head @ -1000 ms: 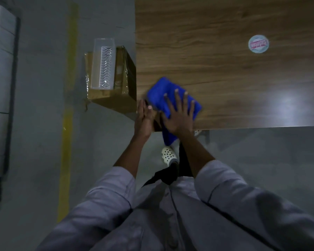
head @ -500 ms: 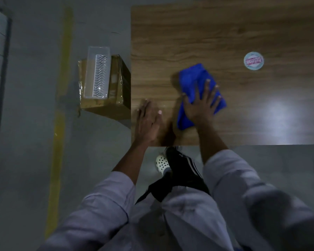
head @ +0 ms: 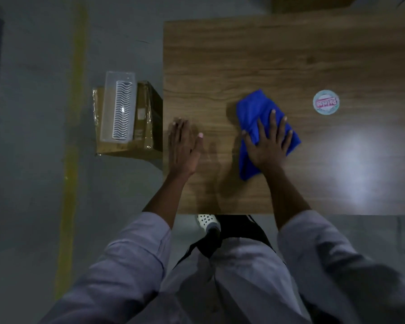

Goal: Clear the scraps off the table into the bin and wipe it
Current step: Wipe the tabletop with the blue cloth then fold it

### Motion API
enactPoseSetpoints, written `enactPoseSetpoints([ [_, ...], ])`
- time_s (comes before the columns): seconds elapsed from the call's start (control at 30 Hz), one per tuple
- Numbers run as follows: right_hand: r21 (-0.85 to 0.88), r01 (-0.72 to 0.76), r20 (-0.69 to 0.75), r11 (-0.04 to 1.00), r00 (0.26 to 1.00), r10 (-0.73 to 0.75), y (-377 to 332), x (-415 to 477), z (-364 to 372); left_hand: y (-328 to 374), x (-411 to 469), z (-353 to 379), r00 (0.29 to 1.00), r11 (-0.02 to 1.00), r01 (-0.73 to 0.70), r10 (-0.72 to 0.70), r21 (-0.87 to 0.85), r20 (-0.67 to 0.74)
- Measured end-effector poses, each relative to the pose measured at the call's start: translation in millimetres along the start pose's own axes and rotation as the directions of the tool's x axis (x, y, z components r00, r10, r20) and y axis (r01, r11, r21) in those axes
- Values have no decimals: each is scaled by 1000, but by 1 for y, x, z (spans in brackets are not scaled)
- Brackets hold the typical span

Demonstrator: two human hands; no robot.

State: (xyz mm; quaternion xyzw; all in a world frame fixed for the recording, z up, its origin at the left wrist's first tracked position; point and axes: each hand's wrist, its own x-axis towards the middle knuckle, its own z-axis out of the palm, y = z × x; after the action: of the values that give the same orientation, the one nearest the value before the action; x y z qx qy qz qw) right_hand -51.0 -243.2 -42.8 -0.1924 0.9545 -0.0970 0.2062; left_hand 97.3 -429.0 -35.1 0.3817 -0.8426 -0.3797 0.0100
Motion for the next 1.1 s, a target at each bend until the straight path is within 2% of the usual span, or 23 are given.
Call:
enactPoseSetpoints([
  [0.03,-7,-15,-23,1000,1000,15,-18,18,0,3,7,0,1000,1000,-1,1,-1,-4],
  [0.1,-30,45,-39,999,998,-46,-59,43,9,8,20,1,1000,1000,-1,2,6,-32],
  [0.17,-79,221,2,972,975,-221,-94,41,24,13,30,4,997,1000,-1,1,-2,-78],
  [0.23,-111,389,47,914,921,-386,-106,17,37,17,41,4,986,997,33,-45,-74,-158],
  [0.3,-112,435,30,893,900,-435,-86,2,36,16,53,2,973,991,60,-85,-119,-213],
  [0.43,-125,312,-60,942,945,-321,-25,16,16,13,86,-1,976,999,-39,37,-4,-214],
  [0.5,-95,200,-71,975,976,-207,-28,53,2,14,106,1,970,997,-74,75,14,-233],
  [0.57,-42,109,-55,993,992,-111,-61,96,-4,15,124,3,964,997,-74,67,-17,-259],
  [0.63,-30,143,-38,989,989,-144,-102,124,1,15,139,4,956,995,-75,55,-60,-287],
  [0.7,-75,281,-69,957,956,-286,-121,120,13,15,151,5,952,991,-88,53,-105,-301],
  [0.77,-125,390,-65,912,914,-400,-109,94,19,16,159,5,956,989,-83,44,-123,-291],
  [0.83,-146,390,-82,909,911,-404,-77,78,15,15,164,6,959,994,-85,64,-62,-275],
  [0.97,-102,210,-107,972,969,-221,-36,109,-9,14,164,13,950,986,-104,136,127,-281],
  [1.03,-41,95,-82,995,992,-98,-47,148,-23,17,164,15,944,980,-93,143,176,-296],
  [1.1,-25,46,-82,999,995,-48,-77,181,-29,20,163,15,945,979,-87,140,184,-295],
])
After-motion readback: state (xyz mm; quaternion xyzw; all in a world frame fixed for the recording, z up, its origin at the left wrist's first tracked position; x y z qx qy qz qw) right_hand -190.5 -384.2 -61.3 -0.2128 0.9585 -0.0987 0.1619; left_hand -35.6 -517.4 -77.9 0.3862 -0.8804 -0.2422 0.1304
